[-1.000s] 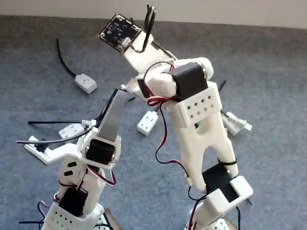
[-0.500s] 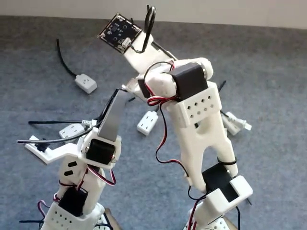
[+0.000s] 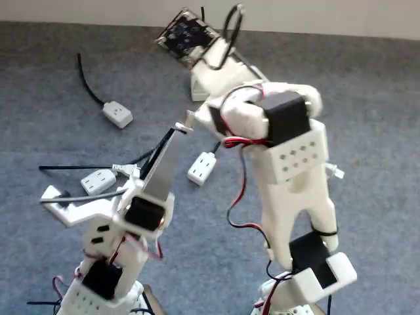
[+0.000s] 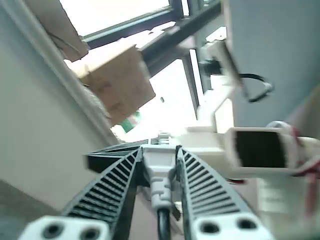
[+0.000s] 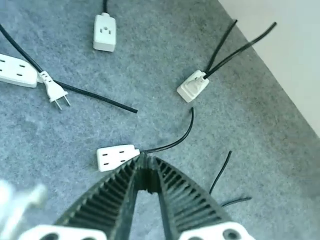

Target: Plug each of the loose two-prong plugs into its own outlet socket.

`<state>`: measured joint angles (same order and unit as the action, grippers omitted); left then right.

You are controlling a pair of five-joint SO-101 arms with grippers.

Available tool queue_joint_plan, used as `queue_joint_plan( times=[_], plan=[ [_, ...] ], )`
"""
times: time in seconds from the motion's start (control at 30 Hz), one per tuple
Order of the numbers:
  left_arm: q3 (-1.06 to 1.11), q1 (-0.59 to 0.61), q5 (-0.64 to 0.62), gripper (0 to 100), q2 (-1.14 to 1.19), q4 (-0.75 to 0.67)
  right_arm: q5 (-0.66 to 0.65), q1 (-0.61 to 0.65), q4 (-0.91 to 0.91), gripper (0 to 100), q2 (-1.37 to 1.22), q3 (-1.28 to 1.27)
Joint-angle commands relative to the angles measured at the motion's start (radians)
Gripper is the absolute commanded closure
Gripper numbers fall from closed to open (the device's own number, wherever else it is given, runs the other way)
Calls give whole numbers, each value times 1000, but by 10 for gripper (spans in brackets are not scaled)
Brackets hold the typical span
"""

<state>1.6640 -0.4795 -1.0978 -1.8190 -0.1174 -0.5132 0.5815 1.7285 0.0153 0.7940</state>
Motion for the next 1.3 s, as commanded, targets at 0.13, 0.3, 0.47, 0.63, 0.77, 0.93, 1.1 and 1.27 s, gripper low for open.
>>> queue_joint_plan(
  times=[0.13, 0.3, 0.47, 0.63, 0.77, 0.93, 1.1, 1.27],
  plan=[
    [-51, 122, -8, 992, 5, 61, -112, -182, 31, 989, 81, 15],
    [-180, 205, -6, 992, 7, 334, -110, -262, 7, 989, 81, 21],
    [-328, 289, -3, 992, 88, 525, -109, -308, -19, 989, 81, 19],
    [-542, 337, 0, 992, 495, 598, -109, -321, -19, 989, 81, 21],
    [-822, 329, 133, 992, 900, 795, -109, -321, -19, 989, 82, 21],
    [-1181, 332, 404, 992, 1276, 1117, -110, -346, -50, 989, 79, 19],
    [-1458, 328, 598, 992, 1492, 1381, -110, -401, -74, 989, 79, 19],
    [-1592, 311, 882, 993, 1643, 1479, -110, -401, -74, 989, 79, 18]
  ],
)
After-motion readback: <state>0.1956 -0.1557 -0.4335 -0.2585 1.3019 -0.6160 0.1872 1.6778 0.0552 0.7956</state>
